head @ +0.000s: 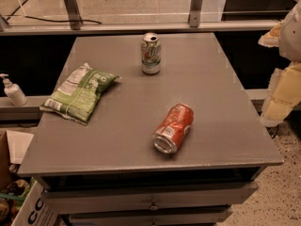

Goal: Place coke can upright

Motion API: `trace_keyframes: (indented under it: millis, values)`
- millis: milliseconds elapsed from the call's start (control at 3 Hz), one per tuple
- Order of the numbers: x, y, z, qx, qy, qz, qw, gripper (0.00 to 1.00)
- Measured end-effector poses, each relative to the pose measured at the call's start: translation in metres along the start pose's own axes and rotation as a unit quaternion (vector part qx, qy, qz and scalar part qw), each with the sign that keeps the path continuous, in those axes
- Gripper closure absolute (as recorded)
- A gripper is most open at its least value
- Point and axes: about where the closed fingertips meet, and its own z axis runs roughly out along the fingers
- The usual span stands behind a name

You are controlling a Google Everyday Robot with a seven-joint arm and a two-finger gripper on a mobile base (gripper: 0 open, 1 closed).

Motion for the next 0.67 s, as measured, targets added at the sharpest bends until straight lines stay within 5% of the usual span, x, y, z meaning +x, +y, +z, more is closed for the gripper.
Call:
trace_keyframes:
  millis: [333, 667]
  values:
    - [0.0, 0.0, 0.0, 0.0, 0.0, 0.0, 1.0, 0.0]
    - [-0.0045, 0.0017, 0.0008, -0.003, -0.015, -0.03, 0.9994, 0.0]
